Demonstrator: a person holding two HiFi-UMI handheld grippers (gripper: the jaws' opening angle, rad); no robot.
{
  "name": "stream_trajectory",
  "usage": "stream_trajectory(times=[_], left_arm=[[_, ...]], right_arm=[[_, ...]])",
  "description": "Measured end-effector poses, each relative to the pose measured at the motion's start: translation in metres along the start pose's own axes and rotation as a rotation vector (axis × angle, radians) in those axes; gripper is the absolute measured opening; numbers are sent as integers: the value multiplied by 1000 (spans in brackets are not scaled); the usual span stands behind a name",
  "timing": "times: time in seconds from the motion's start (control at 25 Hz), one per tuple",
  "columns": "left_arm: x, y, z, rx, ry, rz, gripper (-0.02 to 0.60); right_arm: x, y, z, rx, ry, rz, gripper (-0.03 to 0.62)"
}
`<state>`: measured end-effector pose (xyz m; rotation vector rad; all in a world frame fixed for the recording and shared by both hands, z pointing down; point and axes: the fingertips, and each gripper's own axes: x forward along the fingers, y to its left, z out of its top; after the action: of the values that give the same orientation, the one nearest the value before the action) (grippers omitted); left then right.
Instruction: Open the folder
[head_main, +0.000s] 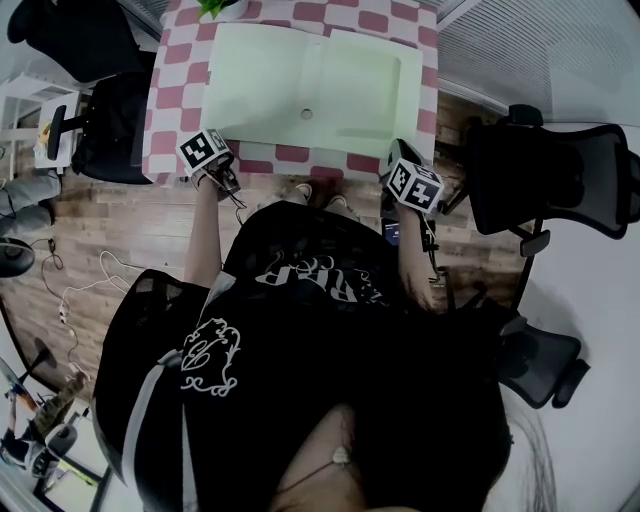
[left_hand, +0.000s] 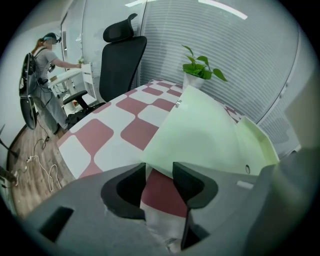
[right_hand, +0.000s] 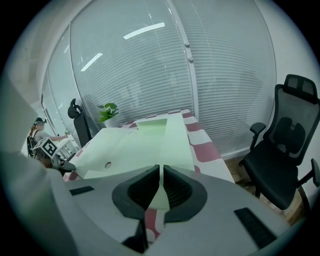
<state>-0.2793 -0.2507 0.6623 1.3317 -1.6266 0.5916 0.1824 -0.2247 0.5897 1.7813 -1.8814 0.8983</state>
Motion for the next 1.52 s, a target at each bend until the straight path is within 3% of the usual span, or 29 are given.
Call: stream_trajectory(times=[0.08, 0.28, 0.44, 0.68, 1.04, 1.52], left_arm=[[-8, -1, 5, 62, -23, -1, 176], [-28, -12, 16, 317, -96, 43, 175], [-40, -23, 18, 391, -164, 44, 175], [-81, -51, 34, 376, -260, -58, 175], [-139, -105, 43, 260, -398, -249, 175], [-182, -208, 5, 351, -431, -444, 175]], right_arm=[[-1, 0, 1, -9, -10, 9, 29], [-4, 1, 0, 12, -14, 46, 30], [-9, 6, 8, 36, -42, 86, 31], [-18, 21, 26, 88, -115, 201, 31], [-41, 46, 47, 5, -177, 314, 29], [-92, 46, 63, 4, -268, 446, 29]])
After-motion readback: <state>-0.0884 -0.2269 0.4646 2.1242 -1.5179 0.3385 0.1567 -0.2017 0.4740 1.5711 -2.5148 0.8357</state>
